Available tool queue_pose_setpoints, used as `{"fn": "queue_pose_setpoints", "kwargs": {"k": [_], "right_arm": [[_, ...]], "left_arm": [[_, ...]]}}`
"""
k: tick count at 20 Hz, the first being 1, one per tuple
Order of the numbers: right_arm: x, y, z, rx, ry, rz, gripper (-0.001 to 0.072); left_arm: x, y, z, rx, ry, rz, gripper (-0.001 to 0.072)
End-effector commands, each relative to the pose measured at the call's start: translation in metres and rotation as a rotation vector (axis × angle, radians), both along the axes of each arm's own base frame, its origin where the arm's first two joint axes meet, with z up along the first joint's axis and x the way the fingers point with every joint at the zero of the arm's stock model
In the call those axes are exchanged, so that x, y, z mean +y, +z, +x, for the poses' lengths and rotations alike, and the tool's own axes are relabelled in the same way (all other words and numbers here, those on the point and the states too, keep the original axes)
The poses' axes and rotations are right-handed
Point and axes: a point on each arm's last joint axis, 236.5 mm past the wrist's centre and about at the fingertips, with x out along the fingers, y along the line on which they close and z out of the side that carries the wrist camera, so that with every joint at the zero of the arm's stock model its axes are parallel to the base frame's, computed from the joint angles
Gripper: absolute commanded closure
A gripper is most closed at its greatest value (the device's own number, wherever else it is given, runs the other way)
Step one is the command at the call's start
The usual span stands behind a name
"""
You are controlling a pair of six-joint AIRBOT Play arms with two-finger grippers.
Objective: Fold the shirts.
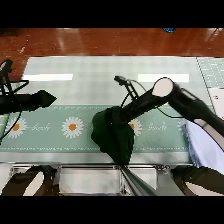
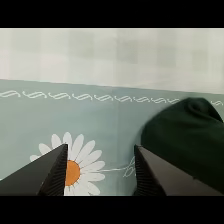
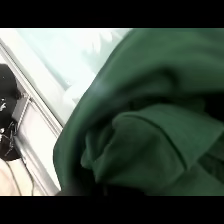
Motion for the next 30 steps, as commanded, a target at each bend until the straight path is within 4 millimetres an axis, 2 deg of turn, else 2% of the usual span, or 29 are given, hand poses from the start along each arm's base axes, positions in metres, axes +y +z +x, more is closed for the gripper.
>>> {"fn": "queue_pose_setpoints", "kwargs": {"k": [1, 2, 4, 5, 6, 8, 9, 10, 11, 12, 14, 17, 20, 23, 24, 25, 26, 30], "right_arm": [[0.005, -0.030, -0.005, 0.103, -0.015, -0.008, 0.0322], [-0.001, -0.030, -0.001, 0.093, -0.014, -0.018, 0.0303], [-0.031, -0.010, 0.017, 0.067, -0.023, -0.033, 0.0303], [-0.057, 0.007, 0.035, 0.018, -0.067, -0.044, 0.0303], [-0.092, 0.023, 0.057, -0.049, -0.154, -0.065, 0.0303], [-0.179, 0.041, 0.090, -0.157, -0.375, -0.182, 0.0303], [-0.225, 0.042, 0.096, -0.175, -0.508, -0.255, 0.0303], [-0.259, 0.036, 0.092, -0.160, -0.612, -0.302, 0.0303], [-0.275, 0.024, 0.081, -0.121, -0.665, -0.314, 0.0303], [-0.282, 0.007, 0.064, -0.065, -0.696, -0.317, 0.0304], [-0.278, -0.030, 0.028, 0.029, -0.683, -0.331, 0.0304], [-0.260, -0.067, -0.011, 0.143, -0.674, -0.299, 0.0305], [-0.247, -0.088, -0.033, 0.208, -0.670, -0.266, 0.0305], [-0.235, -0.096, -0.045, 0.255, -0.668, -0.224, 0.0305], [-0.228, -0.096, -0.046, 0.265, -0.668, -0.191, 0.0305], [-0.218, -0.094, -0.047, 0.271, -0.657, -0.158, 0.0305], [-0.207, -0.094, -0.050, 0.276, -0.637, -0.140, 0.0305], [-0.152, -0.103, -0.068, 0.254, -0.534, -0.155, 0.0305]], "left_arm": [[-0.010, -0.006, -0.003, 0.016, -0.032, -0.001, 0.0201], [-0.015, -0.011, -0.005, 0.031, -0.049, -0.002, 0.0201], [-0.024, -0.023, -0.010, 0.081, -0.067, -0.013, 0.0201], [-0.024, -0.031, -0.010, 0.119, -0.049, -0.028, 0.0201], [-0.025, -0.041, -0.010, 0.160, -0.032, -0.043, 0.0201], [-0.041, -0.061, -0.009, 0.250, -0.021, -0.139, 0.0201], [-0.061, -0.065, -0.011, 0.291, -0.065, -0.222, 0.0201], [-0.089, -0.064, -0.014, 0.307, -0.164, -0.314, 0.0201], [-0.115, -0.061, -0.014, 0.302, -0.245, -0.401, 0.0201], [-0.138, -0.059, -0.011, 0.291, -0.314, -0.464, 0.0201], [-0.166, -0.070, -0.012, 0.330, -0.444, -0.430, 0.0201], [-0.194, -0.084, -0.032, 0.462, -0.656, -0.301, 0.0201], [-0.198, -0.102, -0.043, 0.562, -0.782, -0.144, 0.0201], [-0.201, -0.112, -0.063, 0.671, -0.862, -0.130, 0.0216], [-0.196, -0.118, -0.065, 0.694, -0.863, -0.115, 0.0364], [-0.191, -0.122, -0.063, 0.704, -0.857, -0.102, 0.0643], [-0.189, -0.123, -0.061, 0.704, -0.845, -0.103, 0.0688], [-0.181, -0.123, -0.052, 0.699, -0.814, -0.113, 0.0688]]}}
